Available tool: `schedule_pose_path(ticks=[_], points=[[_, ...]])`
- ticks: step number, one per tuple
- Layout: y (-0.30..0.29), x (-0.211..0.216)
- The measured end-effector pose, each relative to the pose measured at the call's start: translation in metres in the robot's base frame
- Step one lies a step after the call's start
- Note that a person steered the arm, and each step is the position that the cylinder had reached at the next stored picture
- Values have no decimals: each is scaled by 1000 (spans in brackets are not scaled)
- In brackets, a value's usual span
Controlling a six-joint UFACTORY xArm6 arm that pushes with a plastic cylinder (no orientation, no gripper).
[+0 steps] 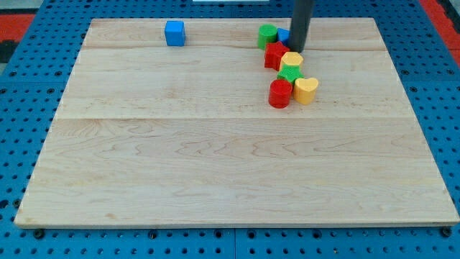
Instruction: Keep triangle and green circle in a diagonal line at the top center
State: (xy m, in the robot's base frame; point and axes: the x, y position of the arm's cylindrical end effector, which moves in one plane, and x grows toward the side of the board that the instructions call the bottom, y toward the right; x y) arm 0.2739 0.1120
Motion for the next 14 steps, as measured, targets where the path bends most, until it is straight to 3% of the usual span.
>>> schedule_pose_path(ticks=[1, 2, 3, 4, 5, 7, 8, 10, 14], points=[[-7, -24], [-81, -26], [-85, -28], [2, -24], [70, -46], [-93, -54], [-108, -54], [42, -82], [-14, -82]])
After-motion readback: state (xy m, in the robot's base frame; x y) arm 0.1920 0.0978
